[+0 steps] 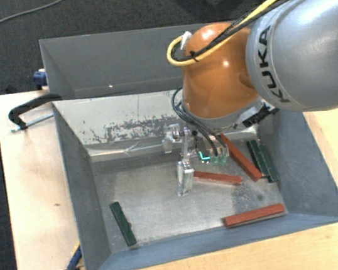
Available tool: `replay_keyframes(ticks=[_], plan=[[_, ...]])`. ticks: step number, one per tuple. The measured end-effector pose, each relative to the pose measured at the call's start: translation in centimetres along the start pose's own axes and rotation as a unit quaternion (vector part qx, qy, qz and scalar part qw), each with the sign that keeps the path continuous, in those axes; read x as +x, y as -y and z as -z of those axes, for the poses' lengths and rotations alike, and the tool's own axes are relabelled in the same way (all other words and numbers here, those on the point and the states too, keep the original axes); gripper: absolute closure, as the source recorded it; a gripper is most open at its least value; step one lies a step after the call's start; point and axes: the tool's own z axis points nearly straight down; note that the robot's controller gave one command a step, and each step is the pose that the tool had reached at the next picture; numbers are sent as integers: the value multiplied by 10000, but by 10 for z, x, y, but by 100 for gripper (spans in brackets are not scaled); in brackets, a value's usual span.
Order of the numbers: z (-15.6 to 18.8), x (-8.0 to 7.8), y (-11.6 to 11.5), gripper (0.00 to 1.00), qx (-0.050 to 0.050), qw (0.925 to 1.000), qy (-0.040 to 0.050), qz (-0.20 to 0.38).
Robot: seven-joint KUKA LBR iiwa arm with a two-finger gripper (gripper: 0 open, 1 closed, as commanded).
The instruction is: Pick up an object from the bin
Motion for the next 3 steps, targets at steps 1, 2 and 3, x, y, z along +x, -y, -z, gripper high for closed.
replay_keyframes(ticks=[1,2,3], plan=[[-130,-57,114,0,15,10000,20,24],[-95,-22,120,0,-3,9987,35,-515],[-83,-22,126,0,-10,9901,65,-1400]])
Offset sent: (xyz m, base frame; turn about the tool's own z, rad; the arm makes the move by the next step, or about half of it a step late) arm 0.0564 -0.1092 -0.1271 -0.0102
